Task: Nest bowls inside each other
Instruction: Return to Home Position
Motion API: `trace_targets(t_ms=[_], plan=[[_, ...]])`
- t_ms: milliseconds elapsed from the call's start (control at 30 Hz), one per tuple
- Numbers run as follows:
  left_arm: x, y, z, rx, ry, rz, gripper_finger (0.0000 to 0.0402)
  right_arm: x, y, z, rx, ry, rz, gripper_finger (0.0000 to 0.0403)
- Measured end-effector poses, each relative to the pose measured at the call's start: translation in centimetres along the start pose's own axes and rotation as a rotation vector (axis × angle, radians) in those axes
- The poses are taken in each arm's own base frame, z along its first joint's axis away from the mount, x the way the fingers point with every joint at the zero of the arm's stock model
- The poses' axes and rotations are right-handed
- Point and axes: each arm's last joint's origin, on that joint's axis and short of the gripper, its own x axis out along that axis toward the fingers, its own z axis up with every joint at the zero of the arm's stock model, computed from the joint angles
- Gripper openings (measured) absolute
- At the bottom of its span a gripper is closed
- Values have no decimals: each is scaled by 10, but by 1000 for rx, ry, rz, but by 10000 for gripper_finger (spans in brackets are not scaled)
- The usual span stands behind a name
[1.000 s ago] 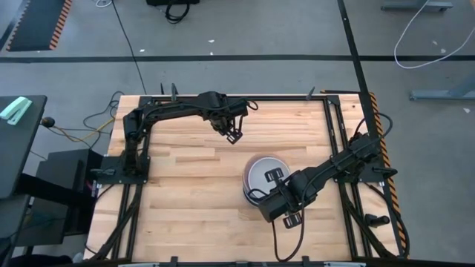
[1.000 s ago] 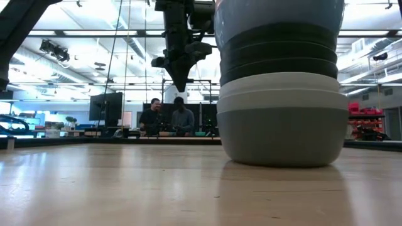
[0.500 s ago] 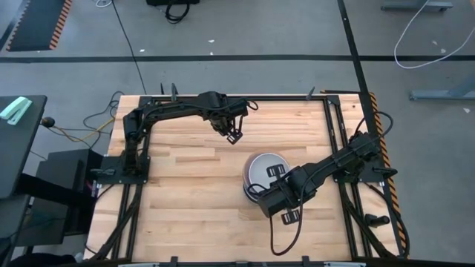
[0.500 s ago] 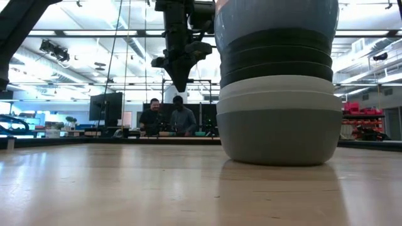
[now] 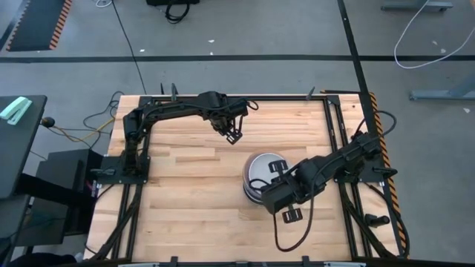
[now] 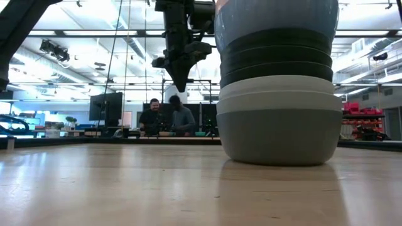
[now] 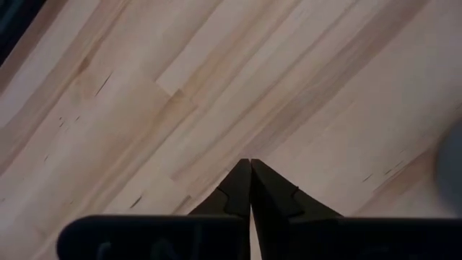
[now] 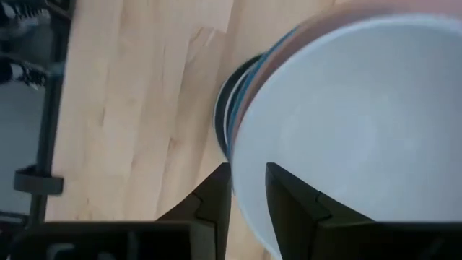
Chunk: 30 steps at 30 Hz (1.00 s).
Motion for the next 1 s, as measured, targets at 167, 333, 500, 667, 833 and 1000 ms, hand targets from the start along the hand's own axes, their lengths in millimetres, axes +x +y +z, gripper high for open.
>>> trace_targets(t_ms=[167,333,500,667,833,1000], plan=[[0,3,1,29,0,2,22,-23,-5,-2,29,-85,6,94],[-9,10,2,51,-27,-9,20,-45,-14,-15,61,-160,-24,94],[-44,25,0,29,-144,-49,10,-80,-30,-40,140,-276,-64,94],[-91,36,-8,13,-325,-107,17,-119,-51,-76,213,-423,-108,93],[-134,41,-22,48,-505,-158,31,-157,-72,-123,305,-584,-159,93],[-172,43,-35,112,-704,-220,32,-187,-92,-172,412,-751,-192,91]])
